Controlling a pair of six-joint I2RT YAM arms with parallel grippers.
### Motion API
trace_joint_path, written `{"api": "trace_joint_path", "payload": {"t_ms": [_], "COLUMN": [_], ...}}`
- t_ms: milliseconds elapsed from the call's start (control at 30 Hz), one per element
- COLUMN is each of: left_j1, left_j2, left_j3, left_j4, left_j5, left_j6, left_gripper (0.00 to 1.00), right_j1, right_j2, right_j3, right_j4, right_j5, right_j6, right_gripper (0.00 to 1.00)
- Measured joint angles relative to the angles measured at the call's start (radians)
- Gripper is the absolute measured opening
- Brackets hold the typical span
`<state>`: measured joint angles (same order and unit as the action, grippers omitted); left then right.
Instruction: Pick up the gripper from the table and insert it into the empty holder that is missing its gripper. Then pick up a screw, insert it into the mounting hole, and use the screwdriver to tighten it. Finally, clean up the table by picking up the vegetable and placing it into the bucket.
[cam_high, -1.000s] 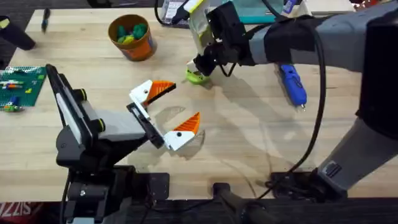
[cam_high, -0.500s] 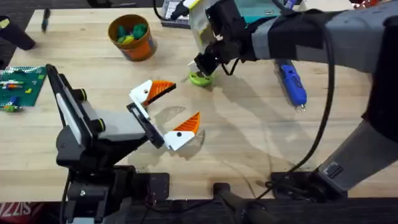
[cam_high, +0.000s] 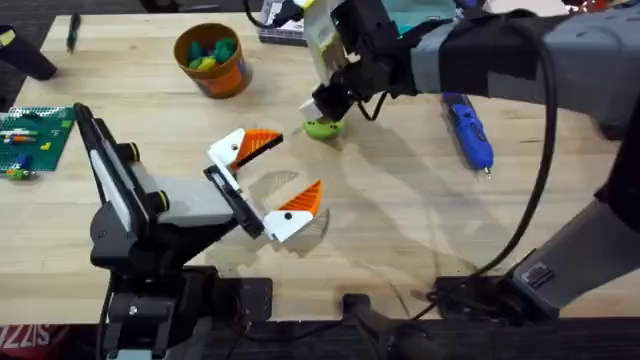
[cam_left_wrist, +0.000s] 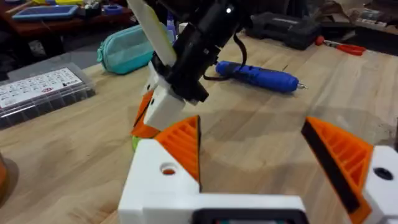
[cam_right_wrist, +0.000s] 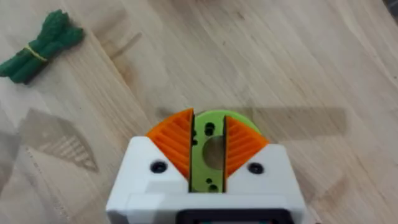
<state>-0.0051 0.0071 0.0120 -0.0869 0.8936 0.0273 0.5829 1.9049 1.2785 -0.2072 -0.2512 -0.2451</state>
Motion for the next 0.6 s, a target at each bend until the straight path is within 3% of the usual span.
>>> {"api": "trace_joint_path", "payload": {"t_ms": [600], "left_j1": [0.000], "left_j2": [0.000], "left_j3": [0.000], "left_j4": [0.000], "left_j5": [0.000], "left_j6": [0.000], "left_gripper": [0.985], "right_j1": [0.019], "right_j2": [0.000], "right_j3": [0.000], "right_j4": [-0.005], "right_j5": [0.027], "right_j6": [0.002], "right_gripper": [0.225]}}
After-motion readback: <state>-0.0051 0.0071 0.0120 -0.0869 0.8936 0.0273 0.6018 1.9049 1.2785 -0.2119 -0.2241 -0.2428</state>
